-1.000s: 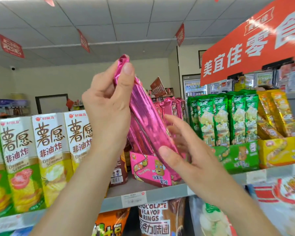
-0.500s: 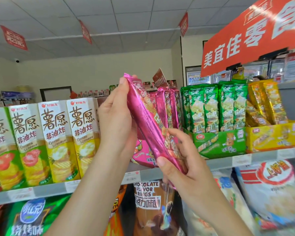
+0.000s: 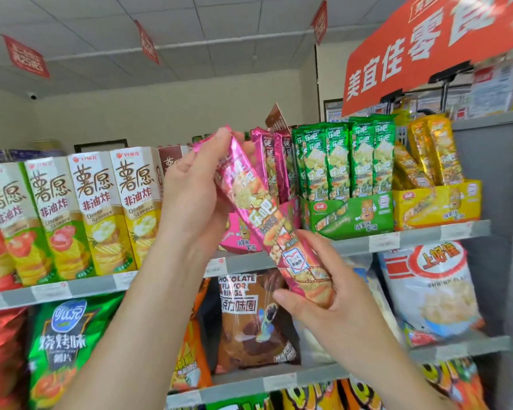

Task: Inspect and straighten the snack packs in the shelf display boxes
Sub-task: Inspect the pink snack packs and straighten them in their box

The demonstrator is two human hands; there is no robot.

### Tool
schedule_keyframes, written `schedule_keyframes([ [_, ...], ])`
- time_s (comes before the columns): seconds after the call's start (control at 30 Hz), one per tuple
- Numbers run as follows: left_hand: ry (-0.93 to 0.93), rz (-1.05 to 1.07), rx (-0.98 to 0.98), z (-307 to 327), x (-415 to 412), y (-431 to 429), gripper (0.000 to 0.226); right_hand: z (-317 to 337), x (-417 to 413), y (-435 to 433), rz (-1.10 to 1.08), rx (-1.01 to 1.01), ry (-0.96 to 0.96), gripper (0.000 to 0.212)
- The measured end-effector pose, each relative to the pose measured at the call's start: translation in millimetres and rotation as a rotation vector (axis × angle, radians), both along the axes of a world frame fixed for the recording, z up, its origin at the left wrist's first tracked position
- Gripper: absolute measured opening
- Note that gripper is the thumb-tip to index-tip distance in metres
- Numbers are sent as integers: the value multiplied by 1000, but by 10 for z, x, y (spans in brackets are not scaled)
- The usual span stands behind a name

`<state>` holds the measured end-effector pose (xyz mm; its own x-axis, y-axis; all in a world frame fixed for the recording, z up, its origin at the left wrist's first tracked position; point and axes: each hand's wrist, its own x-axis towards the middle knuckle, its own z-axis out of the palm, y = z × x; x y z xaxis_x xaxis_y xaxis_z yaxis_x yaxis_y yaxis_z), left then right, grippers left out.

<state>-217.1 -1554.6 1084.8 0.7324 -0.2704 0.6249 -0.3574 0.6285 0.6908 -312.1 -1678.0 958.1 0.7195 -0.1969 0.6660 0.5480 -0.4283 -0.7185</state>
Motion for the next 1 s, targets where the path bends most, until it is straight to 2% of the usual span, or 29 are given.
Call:
schedule_keyframes([
  [0.13, 122, -115, -71, -11, -75, -39, 18, -67, -105, -55, -162, -98, -13, 78],
  [0.27, 196, -159, -162, -28, -124, -83, 20, -128, -183, -46, -203, -132, 0, 81],
  [0.33, 184, -189, -172, -29, -155, -106, 20, -139, -219, -40, -163, -88, -11, 74],
  [0.47, 170, -256, -216, -14, -211, -127, 27, -117, -285, -33, 34, 56, -37, 48],
  [0.53, 173, -276, -227, -11, -232, -129, 25, -115, -312, -58, 89, 157, 12, 37],
  [0.6, 182, -293, -225, -17, -251, -142, 21, -128, -327, -74, 180, 278, 94, 35],
  [0.67, 185, -307, -230, -27, -273, -167, 21, -136, -337, -57, 239, 327, 93, 25],
  [0.87, 73, -72, -152, -75, -328, -252, 39, -114, -280, 92, 230, 401, -51, 34],
  [0.93, 68, -39, -117, -133, -383, -302, 55, -87, -240, 123, 218, 416, -84, 36],
  [1.0, 41, -40, -86, -238, -428, -359, 56, -51, -207, 153, 193, 402, -118, 34],
])
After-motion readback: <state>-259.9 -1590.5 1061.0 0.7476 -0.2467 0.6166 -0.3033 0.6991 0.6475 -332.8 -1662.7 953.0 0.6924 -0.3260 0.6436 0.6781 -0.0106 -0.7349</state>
